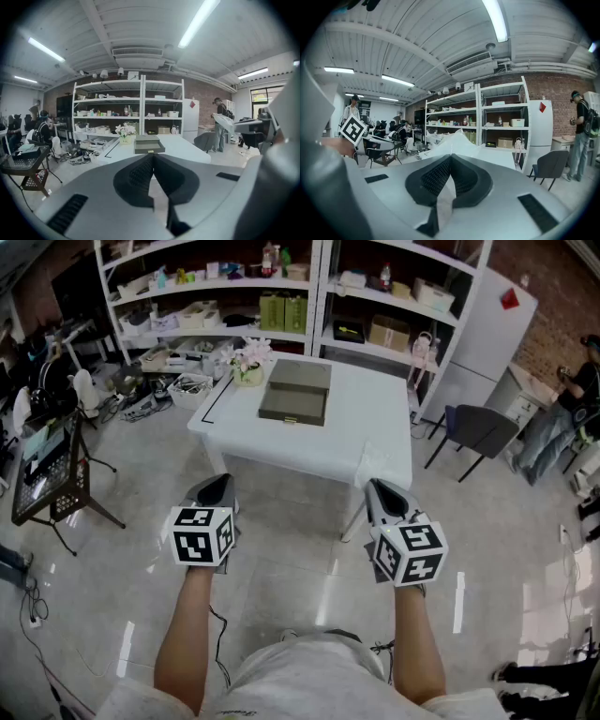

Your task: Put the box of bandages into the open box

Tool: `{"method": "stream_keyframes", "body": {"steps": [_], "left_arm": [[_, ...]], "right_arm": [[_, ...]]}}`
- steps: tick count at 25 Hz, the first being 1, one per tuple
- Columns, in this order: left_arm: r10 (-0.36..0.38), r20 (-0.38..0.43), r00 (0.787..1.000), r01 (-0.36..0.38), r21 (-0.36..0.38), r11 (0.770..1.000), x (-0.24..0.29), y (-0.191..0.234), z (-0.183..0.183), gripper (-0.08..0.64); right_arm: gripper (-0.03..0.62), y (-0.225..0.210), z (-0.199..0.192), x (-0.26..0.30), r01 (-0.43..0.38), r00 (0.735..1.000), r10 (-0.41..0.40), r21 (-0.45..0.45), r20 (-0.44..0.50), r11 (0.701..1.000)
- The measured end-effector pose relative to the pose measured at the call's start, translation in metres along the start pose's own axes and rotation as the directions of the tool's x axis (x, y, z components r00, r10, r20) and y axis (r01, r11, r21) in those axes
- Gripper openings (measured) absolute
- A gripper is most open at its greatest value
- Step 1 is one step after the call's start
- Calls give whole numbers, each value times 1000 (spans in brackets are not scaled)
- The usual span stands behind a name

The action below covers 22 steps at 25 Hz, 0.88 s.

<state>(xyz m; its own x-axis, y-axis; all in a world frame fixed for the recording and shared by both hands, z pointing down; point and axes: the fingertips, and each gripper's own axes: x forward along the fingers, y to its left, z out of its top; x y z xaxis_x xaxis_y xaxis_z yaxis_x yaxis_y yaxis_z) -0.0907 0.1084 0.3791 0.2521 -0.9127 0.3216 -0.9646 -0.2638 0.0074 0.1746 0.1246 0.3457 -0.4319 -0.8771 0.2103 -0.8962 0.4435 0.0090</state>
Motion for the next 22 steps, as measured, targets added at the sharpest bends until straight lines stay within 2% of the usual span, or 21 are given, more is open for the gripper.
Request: {"method": "stream_keyframes", "body": {"steps": [13, 22], "left_arm": [[-10, -28, 1000, 10, 6, 1000, 41, 12, 1, 3], [18, -49, 999, -17, 18, 1000, 90, 31, 12, 3]], "right_arm": [[6, -11, -2, 44, -21, 1000, 21, 5, -7, 1000], [6, -32, 1, 104, -56, 998, 56, 7, -6, 998]]}}
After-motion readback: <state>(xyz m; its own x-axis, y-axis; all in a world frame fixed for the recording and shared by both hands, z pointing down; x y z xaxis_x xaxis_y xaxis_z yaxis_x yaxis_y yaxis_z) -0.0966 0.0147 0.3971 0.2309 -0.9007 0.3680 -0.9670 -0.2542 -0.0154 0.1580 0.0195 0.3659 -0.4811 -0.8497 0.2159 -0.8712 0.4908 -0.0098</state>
